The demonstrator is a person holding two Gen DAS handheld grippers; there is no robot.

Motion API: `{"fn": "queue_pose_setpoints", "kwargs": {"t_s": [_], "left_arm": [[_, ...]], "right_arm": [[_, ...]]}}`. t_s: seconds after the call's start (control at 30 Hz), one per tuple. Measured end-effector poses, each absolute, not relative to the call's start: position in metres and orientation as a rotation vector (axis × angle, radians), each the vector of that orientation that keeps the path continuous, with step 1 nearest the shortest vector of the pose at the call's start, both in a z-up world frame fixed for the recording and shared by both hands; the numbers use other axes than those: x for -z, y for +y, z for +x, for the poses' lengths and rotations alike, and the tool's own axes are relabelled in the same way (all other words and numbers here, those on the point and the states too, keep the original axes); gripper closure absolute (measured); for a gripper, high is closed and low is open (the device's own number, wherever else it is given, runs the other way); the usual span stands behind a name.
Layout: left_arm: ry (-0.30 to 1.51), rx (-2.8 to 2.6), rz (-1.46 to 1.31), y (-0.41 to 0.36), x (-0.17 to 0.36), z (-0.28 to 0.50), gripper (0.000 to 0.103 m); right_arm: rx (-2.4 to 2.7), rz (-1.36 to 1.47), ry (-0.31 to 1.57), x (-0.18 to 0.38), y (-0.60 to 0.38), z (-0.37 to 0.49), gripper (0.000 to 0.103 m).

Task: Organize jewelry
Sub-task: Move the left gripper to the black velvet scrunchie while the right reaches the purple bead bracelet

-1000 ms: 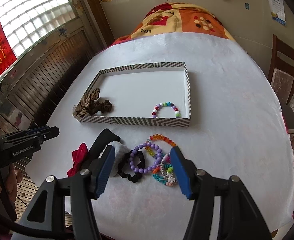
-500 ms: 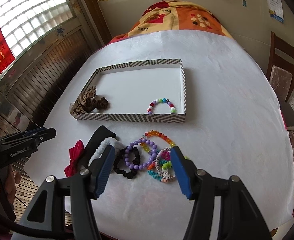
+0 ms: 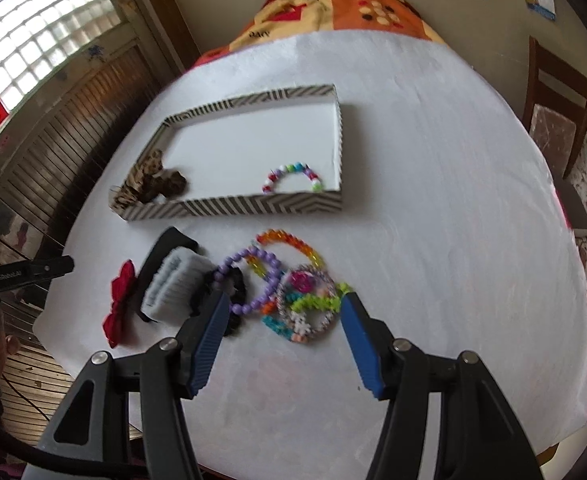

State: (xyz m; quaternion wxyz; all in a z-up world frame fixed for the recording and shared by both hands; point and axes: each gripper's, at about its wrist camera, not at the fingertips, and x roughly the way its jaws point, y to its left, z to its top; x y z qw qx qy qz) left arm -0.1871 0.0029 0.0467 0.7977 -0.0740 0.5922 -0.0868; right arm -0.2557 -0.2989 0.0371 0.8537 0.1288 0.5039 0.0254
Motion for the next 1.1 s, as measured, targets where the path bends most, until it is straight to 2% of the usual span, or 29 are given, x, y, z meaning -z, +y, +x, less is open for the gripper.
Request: {"fn": "queue_pose_setpoints", "kwargs": {"t_s": [0.57, 0.7, 0.83, 1.1], "left_arm": [[1.328, 0.263, -0.12, -0.023, -0.033, -0.18, 0.08], [1.348, 0.263, -0.114, -0.026, -0.027, -0.172, 0.08], [1.356, 0.277, -0.1, -0.031, -0.025, -0.166, 0.08], [1.386, 0.337, -0.07, -0.043, -0.018, -0.157, 0.08]], "right_arm": [[-0.058, 0.294, 1.1, -0.01, -0.308, -0.233, 0.042], [-0.118, 0.263, 1.096, -0.008, -0.29, -0.228, 0.055], [-0.147, 0.192, 1.101, -0.002, -0.272, -0.211, 0.063], [-0.172, 0.097, 1.186, 0.026, -0.261, -0.171, 0.066]]}}
